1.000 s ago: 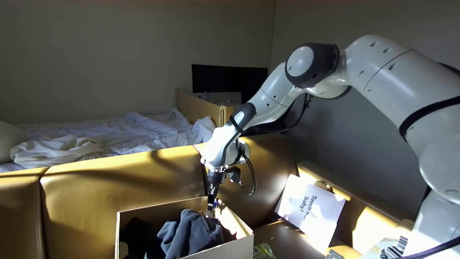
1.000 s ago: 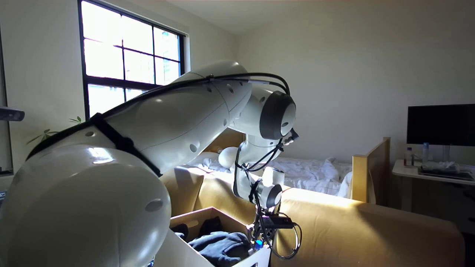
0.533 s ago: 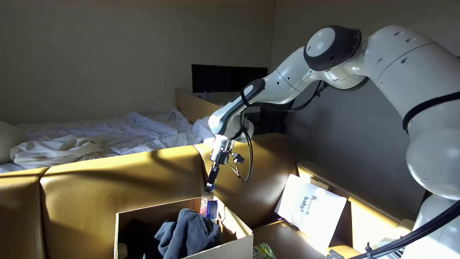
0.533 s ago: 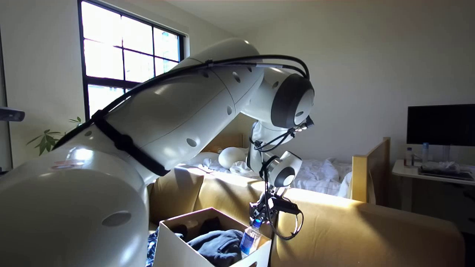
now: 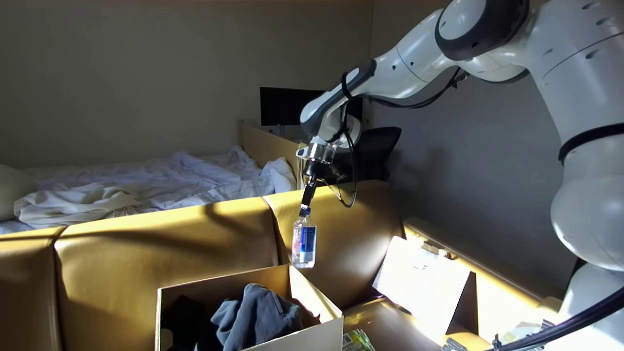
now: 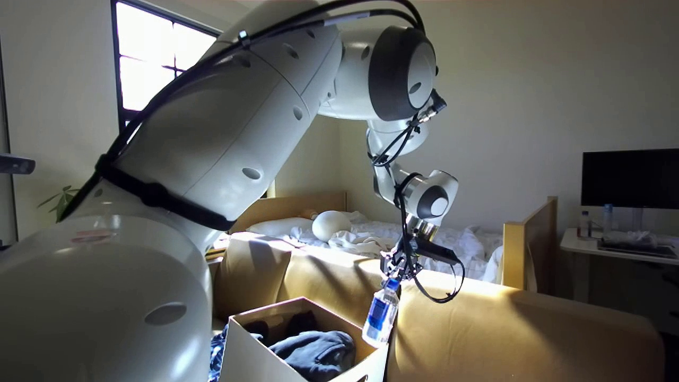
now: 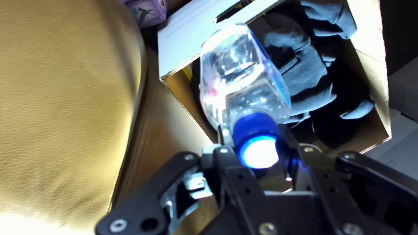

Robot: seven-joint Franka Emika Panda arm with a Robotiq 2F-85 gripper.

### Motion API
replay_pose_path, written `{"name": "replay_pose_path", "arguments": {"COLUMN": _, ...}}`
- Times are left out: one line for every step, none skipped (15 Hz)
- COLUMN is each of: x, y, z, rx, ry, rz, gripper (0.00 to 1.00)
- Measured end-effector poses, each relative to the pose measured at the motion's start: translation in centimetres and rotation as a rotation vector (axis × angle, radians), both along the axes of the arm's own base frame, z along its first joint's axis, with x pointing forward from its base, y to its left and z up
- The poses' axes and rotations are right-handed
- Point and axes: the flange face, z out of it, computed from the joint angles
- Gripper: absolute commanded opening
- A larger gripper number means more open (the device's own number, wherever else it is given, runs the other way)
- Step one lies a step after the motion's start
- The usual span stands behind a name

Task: Remove the bottle from the box and put it on the couch

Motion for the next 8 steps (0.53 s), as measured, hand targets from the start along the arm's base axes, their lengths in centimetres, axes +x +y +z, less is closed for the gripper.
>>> {"name": "replay_pose_path", "arguments": {"x": 0.1, "y": -1.3, "z": 1.1, "rx": -0.02, "ry": -0.017, "rz": -0.017, "gripper": 0.1}}
{"name": "replay_pose_path", "arguments": {"x": 0.0, "y": -2.6, "z": 1.9, "rx": -0.036, "ry": -0.027, "rz": -0.034, "gripper": 0.1}}
{"name": "replay_pose_path", "arguments": {"x": -0.3, "y": -3.8, "z": 2.4, "rx": -0.038, "ry": -0.033, "rz": -0.049, "gripper": 0.1}}
{"name": "replay_pose_path", "arguments": {"x": -0.8, "y": -5.0, "z": 2.6, "rx": -0.042, "ry": -0.033, "rz": -0.062, "gripper": 0.1}}
{"name": "replay_pose_path", "arguments": {"x": -1.4, "y": -6.3, "z": 2.5, "rx": -0.053, "ry": -0.028, "rz": -0.072, "gripper": 0.1}}
{"name": "replay_pose_path", "arguments": {"x": -2.2, "y": -7.5, "z": 2.1, "rx": -0.064, "ry": -0.019, "rz": -0.077, "gripper": 0.1}}
{"name": "replay_pose_path", "arguments": {"x": -3.1, "y": -8.8, "z": 1.7, "rx": -0.075, "ry": -0.01, "rz": -0.08, "gripper": 0.1}}
{"name": "replay_pose_path", "arguments": {"x": -4.1, "y": -10.1, "z": 1.1, "rx": -0.085, "ry": 0.001, "rz": -0.08, "gripper": 0.1}}
